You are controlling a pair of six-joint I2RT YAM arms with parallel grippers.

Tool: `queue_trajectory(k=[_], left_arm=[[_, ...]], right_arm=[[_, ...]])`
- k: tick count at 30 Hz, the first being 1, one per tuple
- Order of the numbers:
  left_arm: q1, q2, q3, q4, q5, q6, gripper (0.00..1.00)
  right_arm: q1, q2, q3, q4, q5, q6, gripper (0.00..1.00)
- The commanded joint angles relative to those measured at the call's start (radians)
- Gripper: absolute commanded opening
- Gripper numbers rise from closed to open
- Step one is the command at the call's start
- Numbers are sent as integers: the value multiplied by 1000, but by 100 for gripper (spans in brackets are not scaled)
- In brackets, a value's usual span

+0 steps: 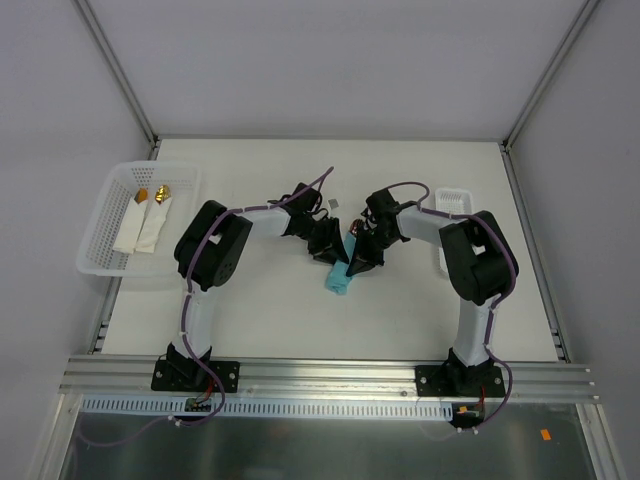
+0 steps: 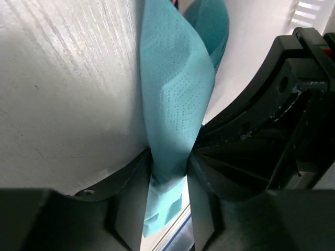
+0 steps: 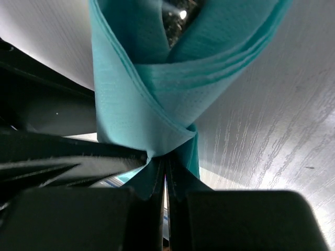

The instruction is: Place the utensils on the paper napkin and roll it up

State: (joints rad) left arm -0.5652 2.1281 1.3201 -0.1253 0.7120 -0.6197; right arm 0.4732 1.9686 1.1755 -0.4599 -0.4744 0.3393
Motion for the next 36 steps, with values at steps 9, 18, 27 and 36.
queue_trajectory(k=[9, 18, 27, 36], left_arm=[[-36, 72, 11, -145, -218, 67, 0], [-32, 46, 13, -145, -123, 146, 0], [-7, 27, 2, -146, -37, 212, 0], [11, 36, -4, -146, -2, 216, 0]], right_arm=[[-4, 119, -109, -85, 410, -115, 0], [-92, -105, -178, -28, 252, -122, 18], [-214, -212, -151, 38, 66, -94, 30], [-214, -117, -132, 236, -115, 35, 54]])
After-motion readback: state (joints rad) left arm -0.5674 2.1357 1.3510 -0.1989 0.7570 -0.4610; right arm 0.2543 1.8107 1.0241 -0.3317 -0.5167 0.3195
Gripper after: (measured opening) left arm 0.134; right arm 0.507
